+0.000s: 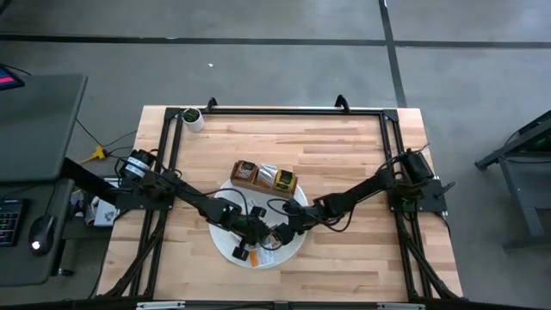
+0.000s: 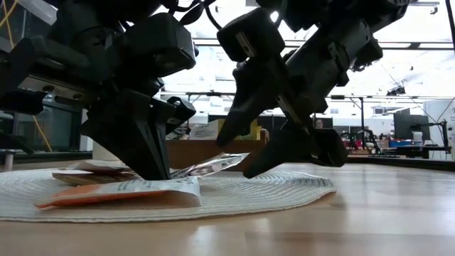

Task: Pick & Place Tea
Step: Put the brown tea bag into the left section of the wooden organizer

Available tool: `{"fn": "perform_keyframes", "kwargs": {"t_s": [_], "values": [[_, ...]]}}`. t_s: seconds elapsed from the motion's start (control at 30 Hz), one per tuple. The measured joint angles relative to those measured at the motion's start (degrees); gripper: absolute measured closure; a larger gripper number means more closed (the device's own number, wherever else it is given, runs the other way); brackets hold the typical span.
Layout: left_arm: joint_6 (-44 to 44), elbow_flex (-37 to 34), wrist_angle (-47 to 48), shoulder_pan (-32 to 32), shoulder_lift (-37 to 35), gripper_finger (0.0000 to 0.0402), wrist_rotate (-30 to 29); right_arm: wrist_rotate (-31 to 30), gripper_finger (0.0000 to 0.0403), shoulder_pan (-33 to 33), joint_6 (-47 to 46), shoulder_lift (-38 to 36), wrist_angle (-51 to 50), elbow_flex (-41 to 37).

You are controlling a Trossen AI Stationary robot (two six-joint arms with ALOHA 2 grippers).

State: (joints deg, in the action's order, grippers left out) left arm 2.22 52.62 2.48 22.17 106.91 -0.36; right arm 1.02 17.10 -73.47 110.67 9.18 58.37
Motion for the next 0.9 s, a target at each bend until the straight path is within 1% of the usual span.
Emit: {"fn": "perform_keyframes", "kwargs": {"t_s": [0.47,0.63,0.67,0.73,0.9], "values": [[0.0,0.0,0.0,0.0,0.0,0.0402,0.0,1.1,0.0327,-0.5,0.0,0.0,0.1,0.0],[0.1,0.0,0.0,0.0,0.0,0.0402,0.0,2.6,0.039,-1.0,0.5,0.0,0.1,0.0],[0.1,0.0,0.0,0.0,0.0,0.0402,0.0,2.8,0.0396,-1.0,1.1,0.0,0.3,0.0],[0.1,0.0,0.0,0.0,0.0,0.0401,0.3,2.9,0.0396,-1.0,1.3,0.0,0.4,0.1],[0.0,0.0,0.0,-0.1,0.0,0.0401,2.8,3.3,0.0401,-1.0,1.7,0.0,0.5,0.1]]}}
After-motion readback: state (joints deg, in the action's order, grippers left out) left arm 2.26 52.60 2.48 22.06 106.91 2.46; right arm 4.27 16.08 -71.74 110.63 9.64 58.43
